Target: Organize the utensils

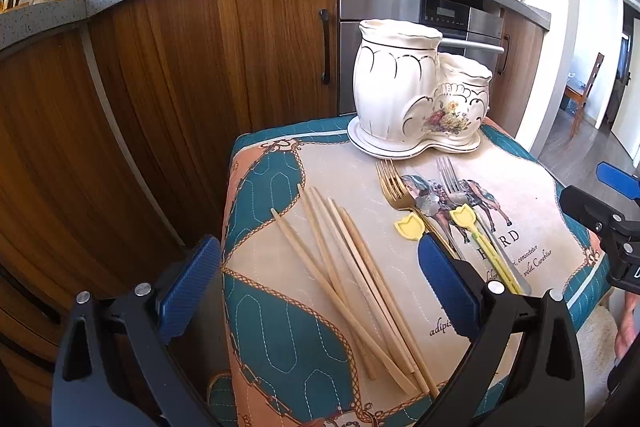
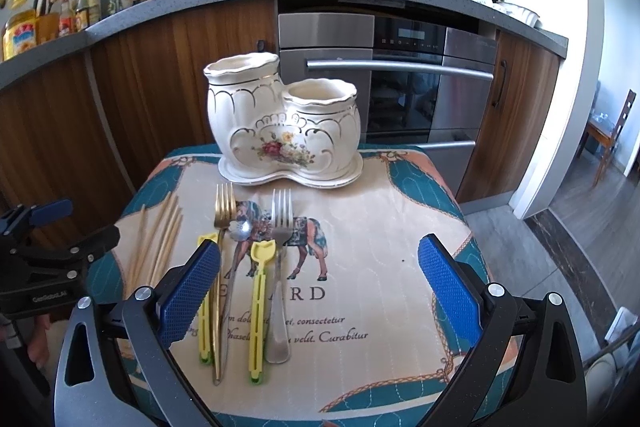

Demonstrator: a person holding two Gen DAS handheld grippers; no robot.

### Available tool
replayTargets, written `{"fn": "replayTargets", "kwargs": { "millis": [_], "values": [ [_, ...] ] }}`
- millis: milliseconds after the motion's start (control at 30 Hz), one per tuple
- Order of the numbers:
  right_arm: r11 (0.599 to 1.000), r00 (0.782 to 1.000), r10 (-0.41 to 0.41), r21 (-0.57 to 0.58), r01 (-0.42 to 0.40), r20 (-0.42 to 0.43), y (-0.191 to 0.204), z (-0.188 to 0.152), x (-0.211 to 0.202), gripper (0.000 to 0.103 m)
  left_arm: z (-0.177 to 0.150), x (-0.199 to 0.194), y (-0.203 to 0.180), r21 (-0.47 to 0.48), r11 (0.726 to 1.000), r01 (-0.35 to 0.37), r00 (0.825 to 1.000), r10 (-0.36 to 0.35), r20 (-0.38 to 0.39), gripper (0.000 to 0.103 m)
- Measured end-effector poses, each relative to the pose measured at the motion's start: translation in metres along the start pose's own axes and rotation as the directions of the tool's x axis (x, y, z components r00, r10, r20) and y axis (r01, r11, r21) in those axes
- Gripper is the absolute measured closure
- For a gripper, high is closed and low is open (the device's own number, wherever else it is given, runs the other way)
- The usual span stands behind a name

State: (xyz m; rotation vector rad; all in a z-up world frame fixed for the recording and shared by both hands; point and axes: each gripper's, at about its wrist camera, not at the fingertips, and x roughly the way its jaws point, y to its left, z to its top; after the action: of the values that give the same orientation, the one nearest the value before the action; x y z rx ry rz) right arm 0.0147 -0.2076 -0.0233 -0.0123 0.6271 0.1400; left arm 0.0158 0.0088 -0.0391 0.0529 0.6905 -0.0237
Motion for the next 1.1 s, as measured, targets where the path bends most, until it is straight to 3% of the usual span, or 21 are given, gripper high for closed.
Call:
{"fn": "replayTargets", "kwargs": {
  "millis": [1100],
  "values": [
    [1.0, 1.0, -0.003, 0.001, 0.003, 0.003, -0.0018, 0.0009, -0.0029, 0.005, 0.0036, -0.0096, -0.0028, 0.005, 1.0, 0.022, 1.0, -0.023, 0.021, 0.005]
  ]
}}
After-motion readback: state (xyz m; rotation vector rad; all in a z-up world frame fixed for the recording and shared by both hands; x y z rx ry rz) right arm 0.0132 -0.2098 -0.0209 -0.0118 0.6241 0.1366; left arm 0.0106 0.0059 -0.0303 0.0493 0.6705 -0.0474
